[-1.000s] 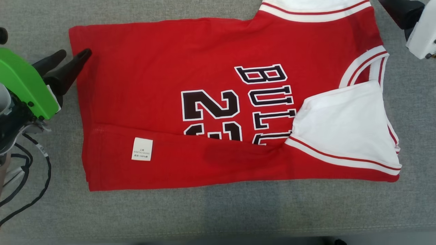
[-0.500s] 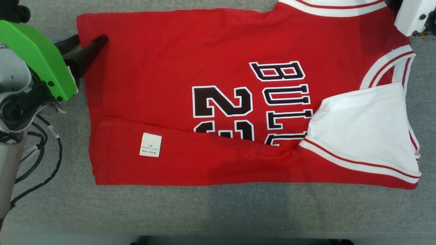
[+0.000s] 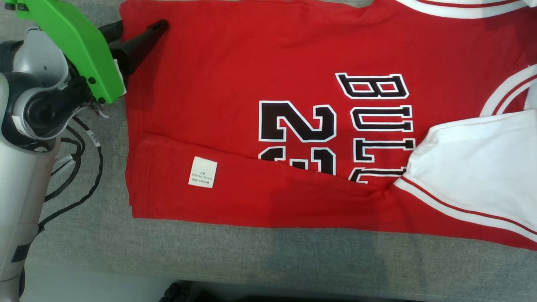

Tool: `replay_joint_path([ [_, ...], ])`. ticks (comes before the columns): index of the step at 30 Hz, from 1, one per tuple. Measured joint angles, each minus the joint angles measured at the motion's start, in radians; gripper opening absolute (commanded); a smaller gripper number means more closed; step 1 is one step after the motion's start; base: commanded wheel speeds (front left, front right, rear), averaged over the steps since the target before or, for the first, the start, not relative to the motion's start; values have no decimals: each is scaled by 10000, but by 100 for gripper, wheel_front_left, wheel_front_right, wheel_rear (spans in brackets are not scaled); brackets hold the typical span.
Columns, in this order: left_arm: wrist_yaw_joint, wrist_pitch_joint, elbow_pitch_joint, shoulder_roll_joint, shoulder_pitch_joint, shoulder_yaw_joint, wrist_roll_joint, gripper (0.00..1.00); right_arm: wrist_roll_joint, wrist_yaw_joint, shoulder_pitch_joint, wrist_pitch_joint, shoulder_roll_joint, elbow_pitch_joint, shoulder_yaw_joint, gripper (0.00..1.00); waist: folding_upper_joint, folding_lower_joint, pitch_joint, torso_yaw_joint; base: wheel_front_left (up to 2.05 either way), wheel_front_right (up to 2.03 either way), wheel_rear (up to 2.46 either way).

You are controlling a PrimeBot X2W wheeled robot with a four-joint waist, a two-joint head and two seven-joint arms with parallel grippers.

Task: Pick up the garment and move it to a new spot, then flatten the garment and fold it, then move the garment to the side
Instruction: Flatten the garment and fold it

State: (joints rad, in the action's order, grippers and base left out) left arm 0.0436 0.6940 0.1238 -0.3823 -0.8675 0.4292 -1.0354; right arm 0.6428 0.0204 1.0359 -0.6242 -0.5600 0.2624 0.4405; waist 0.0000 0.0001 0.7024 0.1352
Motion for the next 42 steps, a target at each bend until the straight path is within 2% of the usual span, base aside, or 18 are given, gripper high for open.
replay_joint_path([
  [2,-10,2,10,102,-59,23,-2,100,-2,88,-2,0,67,226,4,100,0,0,57,109,0,0,0],
  [5,-100,0,109,221,-185,98,-4,86,-2,86,-1,155,228,456,42,100,0,0,150,247,0,0,0],
  [9,-190,2,307,247,-244,173,-36,45,-2,73,80,355,284,711,40,100,0,-1,196,399,0,0,0],
  [10,-221,4,341,247,-244,174,-58,38,-2,73,132,359,311,798,38,61,0,0,201,419,0,0,0],
  [11,-236,6,384,253,-244,174,-81,10,-2,63,194,393,330,874,48,45,0,0,203,434,0,0,0],
  [12,-263,10,435,257,-244,178,-90,0,-2,61,232,424,347,957,52,17,0,0,200,447,0,0,0],
  [13,-291,58,495,270,-244,188,-119,0,12,8,234,433,372,1022,50,0,0,-1,196,458,0,0,0],
  [22,-616,75,809,309,-243,-52,-366,0,194,-487,273,1145,966,1340,121,0,0,0,49,388,0,0,0],
  [27,-616,-142,895,82,-242,-470,-435,0,263,-796,507,1505,1302,1264,178,0,0,0,-41,151,0,0,0],
  [37,-715,-353,1049,-291,-165,-725,-545,0,345,-1129,603,2366,1450,1127,240,0,0,0,-240,-378,0,0,0],
  [42,-974,-709,1160,-301,264,-748,-558,0,341,-1252,207,3241,1434,901,253,0,0,-1,-457,-587,0,0,0],
])
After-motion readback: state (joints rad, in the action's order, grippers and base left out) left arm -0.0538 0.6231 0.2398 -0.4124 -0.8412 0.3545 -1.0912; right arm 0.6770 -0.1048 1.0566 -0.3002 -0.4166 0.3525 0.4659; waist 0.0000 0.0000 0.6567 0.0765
